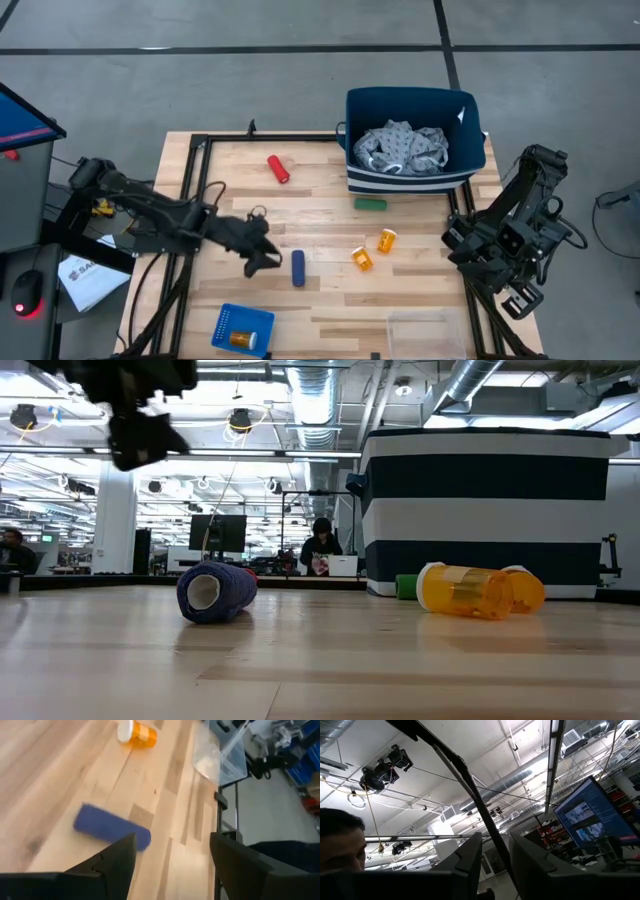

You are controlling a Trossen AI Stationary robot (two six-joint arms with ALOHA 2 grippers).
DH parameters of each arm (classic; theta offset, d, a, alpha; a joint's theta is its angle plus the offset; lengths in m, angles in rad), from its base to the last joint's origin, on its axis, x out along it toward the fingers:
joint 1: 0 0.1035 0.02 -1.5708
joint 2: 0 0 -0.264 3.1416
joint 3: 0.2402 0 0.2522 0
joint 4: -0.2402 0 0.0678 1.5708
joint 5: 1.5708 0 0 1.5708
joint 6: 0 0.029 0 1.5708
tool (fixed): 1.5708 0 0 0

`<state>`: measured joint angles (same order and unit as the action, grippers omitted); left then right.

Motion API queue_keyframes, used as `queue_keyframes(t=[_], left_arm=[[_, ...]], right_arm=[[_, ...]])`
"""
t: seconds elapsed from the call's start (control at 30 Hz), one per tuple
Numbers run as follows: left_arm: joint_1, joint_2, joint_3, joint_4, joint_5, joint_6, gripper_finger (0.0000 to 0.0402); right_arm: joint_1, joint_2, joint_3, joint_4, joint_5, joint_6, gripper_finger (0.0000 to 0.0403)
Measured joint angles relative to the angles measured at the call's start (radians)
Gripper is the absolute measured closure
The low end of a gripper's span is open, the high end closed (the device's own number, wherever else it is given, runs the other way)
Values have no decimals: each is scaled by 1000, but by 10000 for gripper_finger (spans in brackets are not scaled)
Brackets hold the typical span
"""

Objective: Pick & place medical supplies in basket/bin
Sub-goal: Put the right orange pill bottle into the blue basket

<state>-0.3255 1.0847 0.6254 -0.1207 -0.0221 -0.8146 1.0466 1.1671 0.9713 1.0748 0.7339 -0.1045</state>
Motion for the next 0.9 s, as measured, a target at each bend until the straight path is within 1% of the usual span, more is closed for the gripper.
queue_keyframes(t=[0.1, 0.17, 0.23, 0.27, 0.33, 0.43, 0.47, 0.53, 0.63, 0.73, 0.83, 0.9], left_arm=[[51, 3, 0, 2, 77, 82, 163], [80, 3, 0, 11, 95, 115, 166], [114, 3, 0, 34, 100, 136, 166], [133, 3, 0, 46, 100, 141, 166], [167, 2, 0, 77, 98, 144, 163], [205, 2, 0, 121, 97, 145, 163], [213, 2, 0, 132, 98, 145, 163], [222, -5, 0, 140, 98, 145, 163], [222, -28, 0, 147, 98, 145, 162], [222, -72, 0, 162, 98, 145, 160], [222, -132, 0, 176, 76, 145, 160], [222, -172, 1, 189, 61, 146, 160]], right_arm=[[0, 0, 0, 0, 14, -6, 308], [0, 0, 0, 0, 37, -8, 308], [0, 0, 0, 0, 95, -8, 308], [0, 0, 0, 0, 145, -2, 308], [0, 0, 0, -11, 298, 35, 308], [-2, 0, 0, -112, 555, 142, 307], [-4, 0, 0, -156, 624, 185, 306], [-12, 0, 0, -249, 711, 288, 299], [-26, 0, 0, -340, 779, 444, 282], [-50, 0, 0, -413, 808, 568, 260], [-97, 0, 0, -524, 799, 705, 239], [-142, 0, 0, -617, 739, 807, 229]])
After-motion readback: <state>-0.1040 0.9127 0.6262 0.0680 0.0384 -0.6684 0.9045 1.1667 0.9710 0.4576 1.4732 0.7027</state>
